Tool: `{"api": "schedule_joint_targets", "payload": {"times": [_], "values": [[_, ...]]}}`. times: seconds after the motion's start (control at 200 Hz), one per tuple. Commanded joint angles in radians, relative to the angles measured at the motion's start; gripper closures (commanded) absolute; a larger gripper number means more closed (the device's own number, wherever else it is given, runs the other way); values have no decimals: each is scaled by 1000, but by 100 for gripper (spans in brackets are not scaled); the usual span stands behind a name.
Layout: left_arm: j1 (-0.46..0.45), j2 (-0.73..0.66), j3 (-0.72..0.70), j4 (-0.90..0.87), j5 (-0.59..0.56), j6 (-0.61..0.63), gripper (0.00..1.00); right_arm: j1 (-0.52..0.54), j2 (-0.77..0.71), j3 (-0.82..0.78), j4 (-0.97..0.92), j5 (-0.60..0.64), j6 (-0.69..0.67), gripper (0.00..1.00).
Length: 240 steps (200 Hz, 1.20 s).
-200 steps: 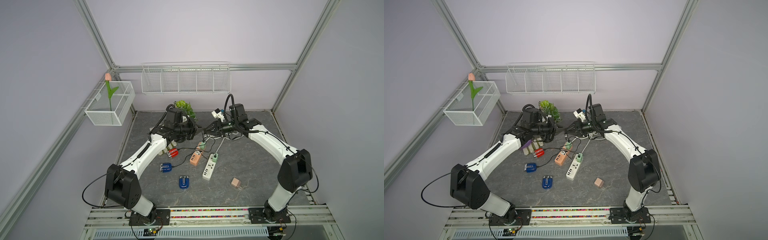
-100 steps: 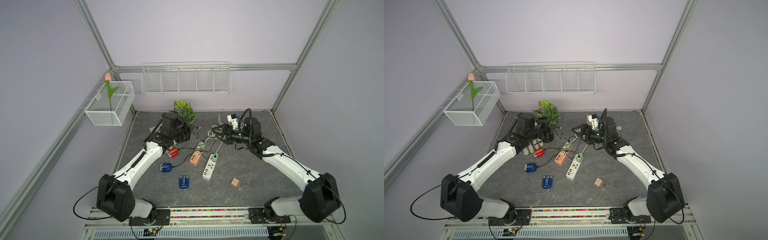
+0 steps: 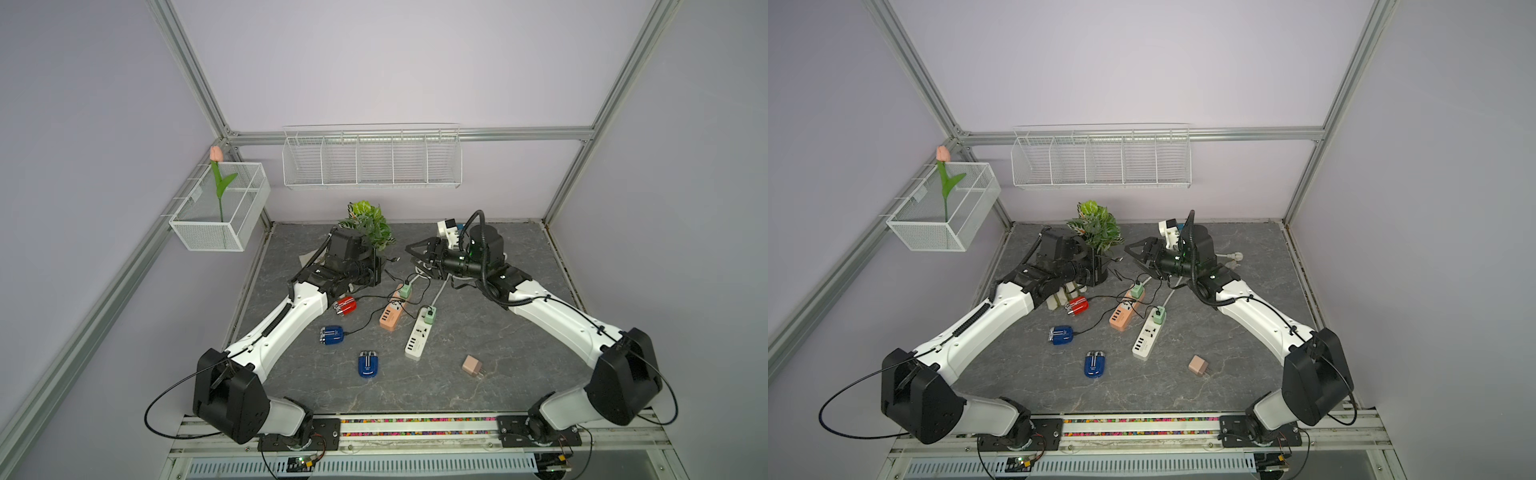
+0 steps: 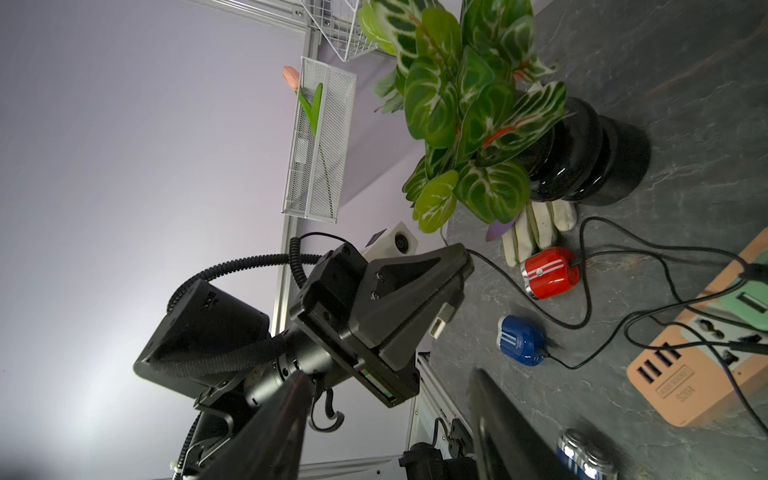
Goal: Charge the electric shaver
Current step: Pick up the charging cable from the center of the board.
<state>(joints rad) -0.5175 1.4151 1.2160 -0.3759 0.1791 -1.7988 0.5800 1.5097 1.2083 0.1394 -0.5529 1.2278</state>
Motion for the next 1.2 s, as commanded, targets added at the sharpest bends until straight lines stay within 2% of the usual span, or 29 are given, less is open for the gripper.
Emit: {"api": "schedule_joint_targets", "payload": {"times": [0.0,0.08,0.195,0.655,0.835,1.01,1.195], "values": [[-3,13,40,-36,-18,-23,100,13,41,58,-139,2,54,42],[-3,10,37,-36,-21,-19,100,21,65,92,-213,-4,64,47],[-3,8,34,-36,-26,-13,100,30,87,121,-294,3,68,47],[-6,2,6,-20,-18,-15,100,61,160,198,-296,51,104,52],[-9,4,6,-21,-15,-13,100,63,157,192,-301,77,110,49],[-11,5,2,-26,-12,-13,100,57,165,212,-266,90,109,42],[-14,10,-1,-25,-9,-16,100,58,176,230,-278,81,111,41]]}}
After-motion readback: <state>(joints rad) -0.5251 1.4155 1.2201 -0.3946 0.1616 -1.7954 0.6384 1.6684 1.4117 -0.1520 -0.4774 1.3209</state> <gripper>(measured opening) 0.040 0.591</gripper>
